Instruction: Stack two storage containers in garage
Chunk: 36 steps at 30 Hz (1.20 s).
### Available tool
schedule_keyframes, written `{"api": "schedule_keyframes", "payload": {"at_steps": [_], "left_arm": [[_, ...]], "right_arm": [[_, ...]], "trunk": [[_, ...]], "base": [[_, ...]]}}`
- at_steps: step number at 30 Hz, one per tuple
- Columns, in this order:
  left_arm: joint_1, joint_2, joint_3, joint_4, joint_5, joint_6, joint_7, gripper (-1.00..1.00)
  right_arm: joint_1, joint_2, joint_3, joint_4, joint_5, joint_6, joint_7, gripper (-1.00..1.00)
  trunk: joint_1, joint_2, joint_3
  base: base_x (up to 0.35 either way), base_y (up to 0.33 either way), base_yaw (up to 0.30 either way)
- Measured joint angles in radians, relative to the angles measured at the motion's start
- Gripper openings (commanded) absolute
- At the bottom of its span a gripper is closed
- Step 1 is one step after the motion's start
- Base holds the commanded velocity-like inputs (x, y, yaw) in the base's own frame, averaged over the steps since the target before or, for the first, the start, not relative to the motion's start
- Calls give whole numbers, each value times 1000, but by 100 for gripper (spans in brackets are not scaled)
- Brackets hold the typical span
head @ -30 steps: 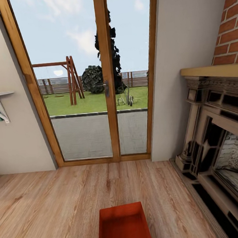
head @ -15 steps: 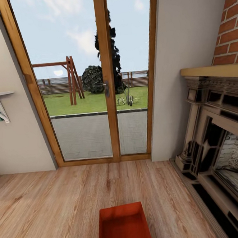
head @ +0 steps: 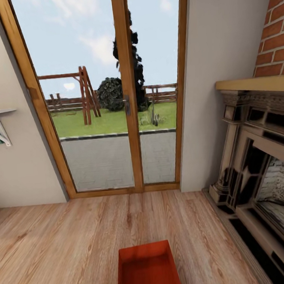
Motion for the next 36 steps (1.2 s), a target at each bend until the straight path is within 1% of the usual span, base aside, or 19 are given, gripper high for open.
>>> {"api": "schedule_keyframes", "payload": {"at_steps": [36], "left_arm": [[0,0,0,0,0,0,0,100]], "right_arm": [[0,0,0,0,0,0,1,100]], "trunk": [[0,0,-58]], "base": [[0,0,0]]}}
